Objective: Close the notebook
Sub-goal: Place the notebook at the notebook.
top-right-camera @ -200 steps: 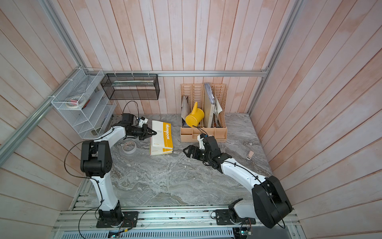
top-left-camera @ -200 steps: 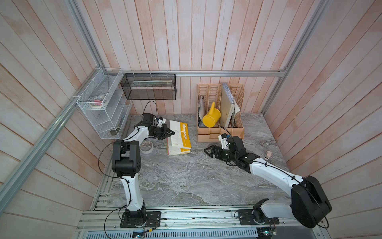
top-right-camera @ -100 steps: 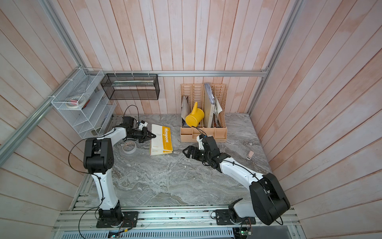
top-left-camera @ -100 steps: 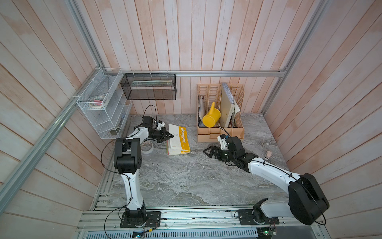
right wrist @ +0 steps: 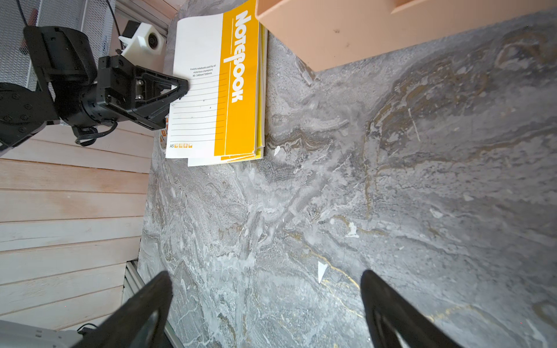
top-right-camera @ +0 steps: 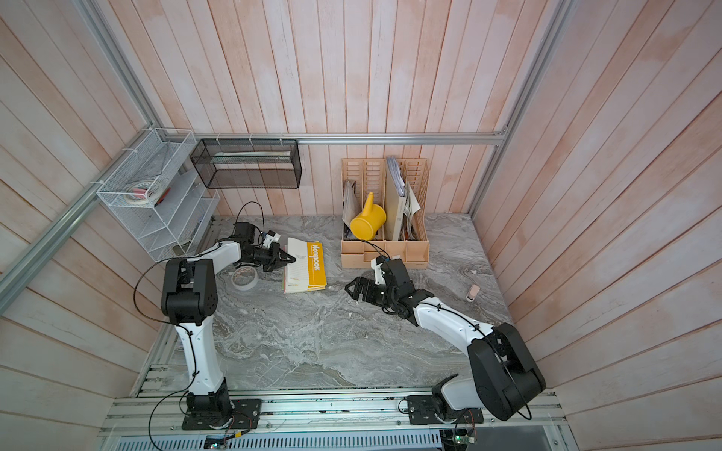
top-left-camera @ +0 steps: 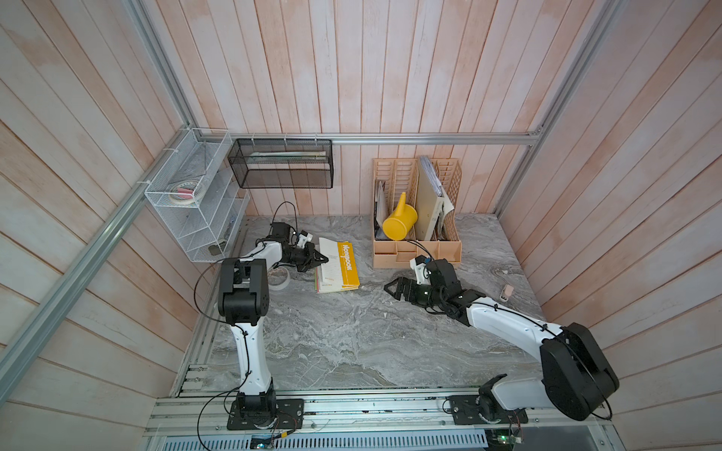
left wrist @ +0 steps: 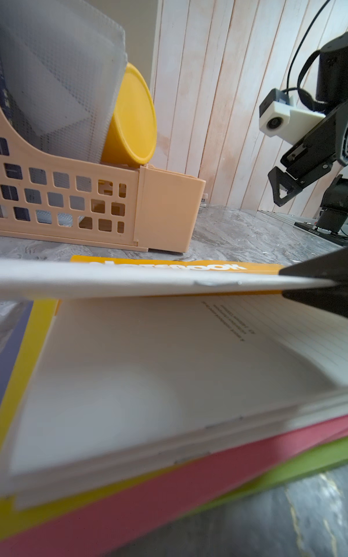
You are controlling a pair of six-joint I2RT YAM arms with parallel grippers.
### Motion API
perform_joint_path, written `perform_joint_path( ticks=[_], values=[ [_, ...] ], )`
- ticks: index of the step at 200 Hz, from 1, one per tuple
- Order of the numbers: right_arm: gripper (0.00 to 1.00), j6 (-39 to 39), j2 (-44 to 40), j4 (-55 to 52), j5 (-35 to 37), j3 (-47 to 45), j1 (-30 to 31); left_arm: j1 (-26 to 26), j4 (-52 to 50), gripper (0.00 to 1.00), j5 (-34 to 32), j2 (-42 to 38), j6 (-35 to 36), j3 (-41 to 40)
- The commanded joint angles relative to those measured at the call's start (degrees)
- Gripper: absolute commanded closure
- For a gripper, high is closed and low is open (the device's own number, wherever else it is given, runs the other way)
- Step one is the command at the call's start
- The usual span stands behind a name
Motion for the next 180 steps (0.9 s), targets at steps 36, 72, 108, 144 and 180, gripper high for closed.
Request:
perform_joint_path(
  ticks=[36,72,108,144,180],
  values=[
    [0.02,0.25,1.17,1.46,-1.38,-0.88,0.06,0.34,-1.59,0.93,-1.06,1.89,2.07,1.18],
    [0.02,0.24,1.22,1.54,-1.46,-0.80,0.06,0.44,-2.35,0.85,-2.10,1.99,2.40,1.24],
    [0.02,0.51,1.68,2.20,-2.07,-0.87,0.00,0.54,-3.94,0.78,-3.12,1.77,3.08,2.14],
    [0.02,0.43,1.71,2.45,-2.30,-0.88,0.05,0.62,-5.26,0.67,-4.51,0.96,3.33,2.33],
    [0.02,0.56,1.62,2.62,-2.34,-1.21,0.06,0.63,-6.31,0.61,-5.38,-0.97,3.30,2.07]
  ],
)
